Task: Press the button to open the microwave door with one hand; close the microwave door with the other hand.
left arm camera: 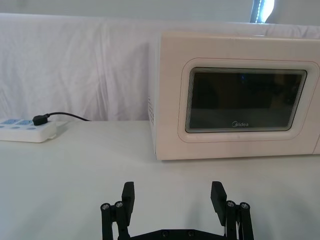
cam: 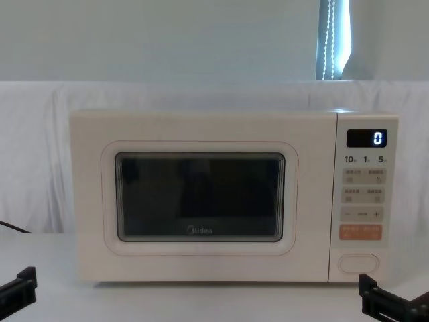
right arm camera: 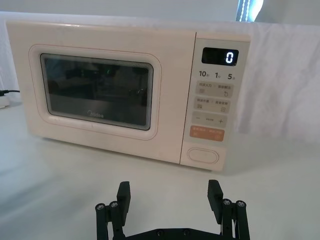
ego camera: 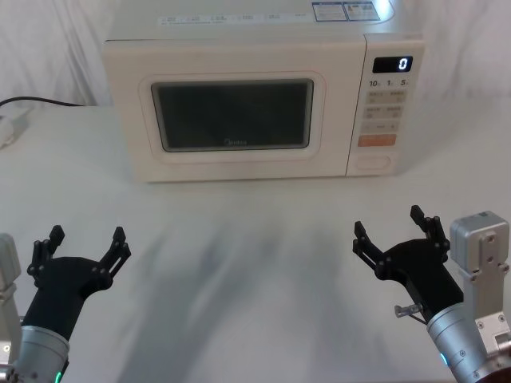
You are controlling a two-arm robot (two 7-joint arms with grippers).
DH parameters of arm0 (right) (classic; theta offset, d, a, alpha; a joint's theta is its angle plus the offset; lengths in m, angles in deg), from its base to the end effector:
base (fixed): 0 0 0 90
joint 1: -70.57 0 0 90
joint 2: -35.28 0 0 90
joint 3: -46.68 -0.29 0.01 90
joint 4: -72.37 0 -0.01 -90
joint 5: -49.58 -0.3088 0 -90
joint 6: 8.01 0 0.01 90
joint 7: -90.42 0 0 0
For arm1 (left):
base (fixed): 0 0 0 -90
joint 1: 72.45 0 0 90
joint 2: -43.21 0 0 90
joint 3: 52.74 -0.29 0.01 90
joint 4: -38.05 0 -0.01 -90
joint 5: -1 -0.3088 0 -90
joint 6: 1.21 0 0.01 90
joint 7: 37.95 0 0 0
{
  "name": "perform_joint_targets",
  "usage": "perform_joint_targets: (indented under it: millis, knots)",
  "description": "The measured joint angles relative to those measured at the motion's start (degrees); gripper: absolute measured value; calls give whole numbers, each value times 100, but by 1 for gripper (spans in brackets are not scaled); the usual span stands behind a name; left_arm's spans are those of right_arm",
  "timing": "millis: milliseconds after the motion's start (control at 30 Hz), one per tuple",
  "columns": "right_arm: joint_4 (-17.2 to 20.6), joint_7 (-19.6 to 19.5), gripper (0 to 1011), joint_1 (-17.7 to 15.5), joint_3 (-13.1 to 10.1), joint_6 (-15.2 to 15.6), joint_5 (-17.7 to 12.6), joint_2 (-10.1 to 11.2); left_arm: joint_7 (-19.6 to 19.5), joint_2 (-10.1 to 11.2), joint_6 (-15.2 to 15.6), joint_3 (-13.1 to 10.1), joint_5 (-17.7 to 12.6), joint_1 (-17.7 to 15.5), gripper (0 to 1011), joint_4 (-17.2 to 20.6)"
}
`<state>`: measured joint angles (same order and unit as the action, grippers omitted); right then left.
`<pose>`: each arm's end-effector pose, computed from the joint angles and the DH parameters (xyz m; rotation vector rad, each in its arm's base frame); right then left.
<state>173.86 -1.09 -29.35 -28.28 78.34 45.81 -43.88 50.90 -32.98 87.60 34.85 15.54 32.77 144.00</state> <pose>0.2659 0.0383 -0.2975 -0.0031 -0.0890 -1.3022 0.2529 0.0376 -0.2853 -0.0378 0.0141 1.4459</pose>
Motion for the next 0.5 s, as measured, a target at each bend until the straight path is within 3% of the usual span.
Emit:
perform_joint_targets:
  millis: [500]
  knots:
    - [0,0,1002,0,0,0,0,0,0,0,0,0,0,0,1001,0]
